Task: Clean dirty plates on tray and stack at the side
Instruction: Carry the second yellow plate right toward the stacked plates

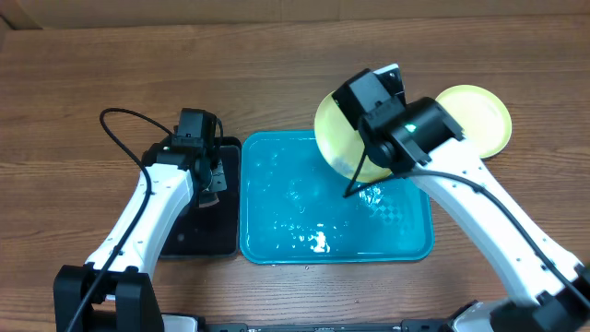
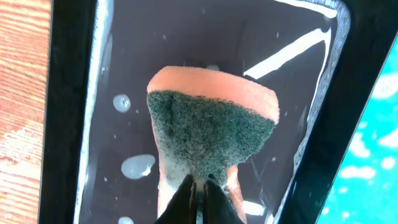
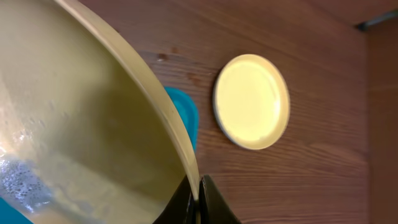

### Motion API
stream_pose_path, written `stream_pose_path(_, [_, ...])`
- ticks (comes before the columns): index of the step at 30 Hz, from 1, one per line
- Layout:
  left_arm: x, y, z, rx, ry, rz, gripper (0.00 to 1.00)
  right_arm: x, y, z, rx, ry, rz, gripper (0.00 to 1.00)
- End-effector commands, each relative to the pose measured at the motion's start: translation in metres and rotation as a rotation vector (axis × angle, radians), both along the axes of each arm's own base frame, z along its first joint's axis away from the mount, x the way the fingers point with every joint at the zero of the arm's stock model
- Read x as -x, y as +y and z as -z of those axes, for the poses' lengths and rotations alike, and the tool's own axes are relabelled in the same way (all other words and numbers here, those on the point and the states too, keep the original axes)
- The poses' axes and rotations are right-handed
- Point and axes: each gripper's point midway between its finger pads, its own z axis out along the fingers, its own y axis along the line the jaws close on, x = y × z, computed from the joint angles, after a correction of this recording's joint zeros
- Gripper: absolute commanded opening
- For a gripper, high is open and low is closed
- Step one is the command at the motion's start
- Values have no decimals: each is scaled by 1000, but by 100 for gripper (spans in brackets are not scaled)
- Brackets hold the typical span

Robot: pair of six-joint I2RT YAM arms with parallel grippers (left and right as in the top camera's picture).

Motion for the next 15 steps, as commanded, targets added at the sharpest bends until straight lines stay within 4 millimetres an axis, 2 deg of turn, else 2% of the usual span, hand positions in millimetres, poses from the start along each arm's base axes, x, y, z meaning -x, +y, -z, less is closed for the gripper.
stream_pose_path(1, [-2, 4, -1, -6, -15, -37, 5, -10, -9, -7, 146, -88, 44, 4])
stream_pose_path(6, [-3, 4, -1, -5, -20, -37, 5, -6, 2, -28, 306, -171, -19, 4])
stream_pose_path(12, [-4, 4, -2, -2, -27, -44, 4, 18, 29, -43, 439, -220, -133, 4])
stream_pose_path(15, [-4, 4, -2, -2, -26, -44, 4, 32, 37, -42, 479, -195, -186, 4])
